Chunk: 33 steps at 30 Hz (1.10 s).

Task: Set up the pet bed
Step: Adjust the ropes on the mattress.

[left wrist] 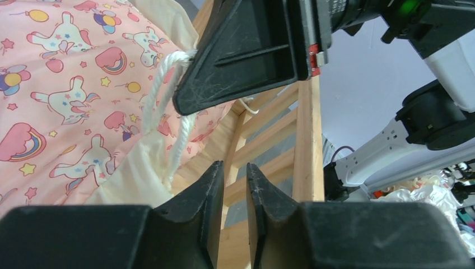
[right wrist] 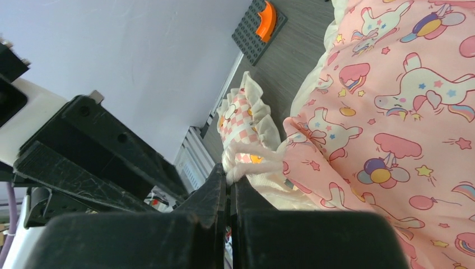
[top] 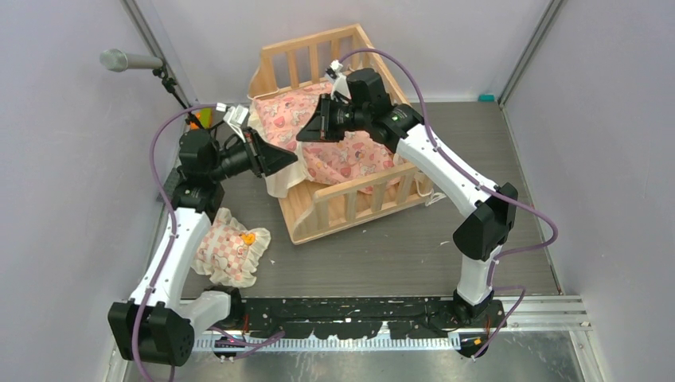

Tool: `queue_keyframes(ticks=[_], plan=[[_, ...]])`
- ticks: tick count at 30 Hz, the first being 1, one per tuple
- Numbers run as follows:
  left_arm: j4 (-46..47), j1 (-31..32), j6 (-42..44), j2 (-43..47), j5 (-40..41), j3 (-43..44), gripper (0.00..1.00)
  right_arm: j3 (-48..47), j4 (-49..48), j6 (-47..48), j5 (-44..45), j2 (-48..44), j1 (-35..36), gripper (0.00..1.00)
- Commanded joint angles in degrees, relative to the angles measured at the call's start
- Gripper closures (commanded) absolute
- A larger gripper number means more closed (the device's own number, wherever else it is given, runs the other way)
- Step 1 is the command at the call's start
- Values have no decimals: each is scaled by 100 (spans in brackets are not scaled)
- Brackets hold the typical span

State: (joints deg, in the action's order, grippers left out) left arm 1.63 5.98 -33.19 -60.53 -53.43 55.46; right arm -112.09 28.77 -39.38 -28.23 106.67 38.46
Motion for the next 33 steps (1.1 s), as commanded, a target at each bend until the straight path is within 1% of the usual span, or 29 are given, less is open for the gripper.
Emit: queue_keyframes(ticks=[1,4,13,25,27,29,33], plan=[[356,53,107,-129,-40,-76,69,-214,-98,-114,-270,-74,-8,100],[236,57,267,-180,133,-62,64,-190,-96,-106,-281,-93,-9,100],[43,170,598,-261,621,-67,64,-166,-100,-105,-380,-170,-6,100],[330,347,518,-525,535,-50,62,-121,-254,-253,-555,-154,-6,100],[399,359,491,-587,540,-57,63,-109,-264,-266,-570,-162,-9,100],[424,373,475,-622,552,-53,67,-88,-260,-271,-570,-177,-10,100],[488,378,425,-637,553,-64,80,-62,-261,-264,-570,-186,-11,100]])
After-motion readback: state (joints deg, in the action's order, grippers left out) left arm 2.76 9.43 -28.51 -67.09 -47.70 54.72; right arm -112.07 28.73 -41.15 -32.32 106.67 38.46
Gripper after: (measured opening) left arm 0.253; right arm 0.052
